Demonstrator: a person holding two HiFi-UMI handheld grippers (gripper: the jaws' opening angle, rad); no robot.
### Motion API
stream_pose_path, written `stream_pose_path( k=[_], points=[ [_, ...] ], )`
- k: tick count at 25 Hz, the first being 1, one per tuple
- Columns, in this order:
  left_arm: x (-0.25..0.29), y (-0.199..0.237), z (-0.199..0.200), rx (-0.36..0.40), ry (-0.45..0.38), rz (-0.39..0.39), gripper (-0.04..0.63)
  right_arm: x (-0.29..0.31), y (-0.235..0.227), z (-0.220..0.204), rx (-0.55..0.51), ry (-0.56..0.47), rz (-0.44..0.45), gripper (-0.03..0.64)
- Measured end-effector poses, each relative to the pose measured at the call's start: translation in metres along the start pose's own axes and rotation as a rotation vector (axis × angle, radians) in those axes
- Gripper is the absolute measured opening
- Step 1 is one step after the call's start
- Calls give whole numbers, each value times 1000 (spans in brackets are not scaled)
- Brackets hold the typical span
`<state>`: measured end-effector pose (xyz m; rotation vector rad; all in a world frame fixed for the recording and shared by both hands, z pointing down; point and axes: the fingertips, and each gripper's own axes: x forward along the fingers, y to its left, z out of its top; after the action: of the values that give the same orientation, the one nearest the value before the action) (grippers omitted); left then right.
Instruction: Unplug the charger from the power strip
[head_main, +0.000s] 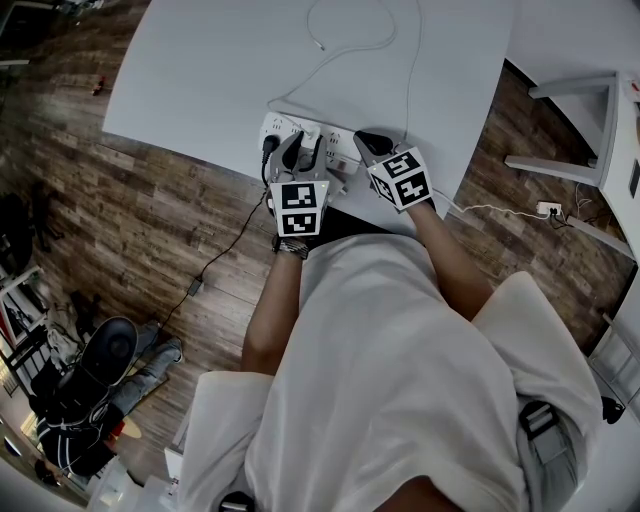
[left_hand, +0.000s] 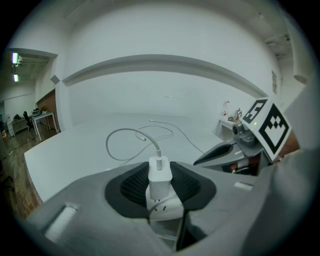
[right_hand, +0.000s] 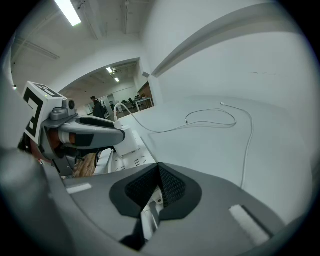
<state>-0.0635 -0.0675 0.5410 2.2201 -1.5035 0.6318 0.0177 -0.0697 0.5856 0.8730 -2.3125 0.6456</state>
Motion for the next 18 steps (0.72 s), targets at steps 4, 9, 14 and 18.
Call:
stream_pose_path(
  k=[4,9,14,18],
  points=[
    [0,0,1,-4,-4,1,140,0,0,1,1,-2,1,2],
    [0,0,2,-11,-5,5,140,-1,-1,1,1,-2,2,2],
    [-1,1,2,-12,-4,7,140,0,0,2,2,-1,3,2],
    [-2,2,3,-11,-8,11,140,-1,0,2,0,-4,4,2]
  ],
)
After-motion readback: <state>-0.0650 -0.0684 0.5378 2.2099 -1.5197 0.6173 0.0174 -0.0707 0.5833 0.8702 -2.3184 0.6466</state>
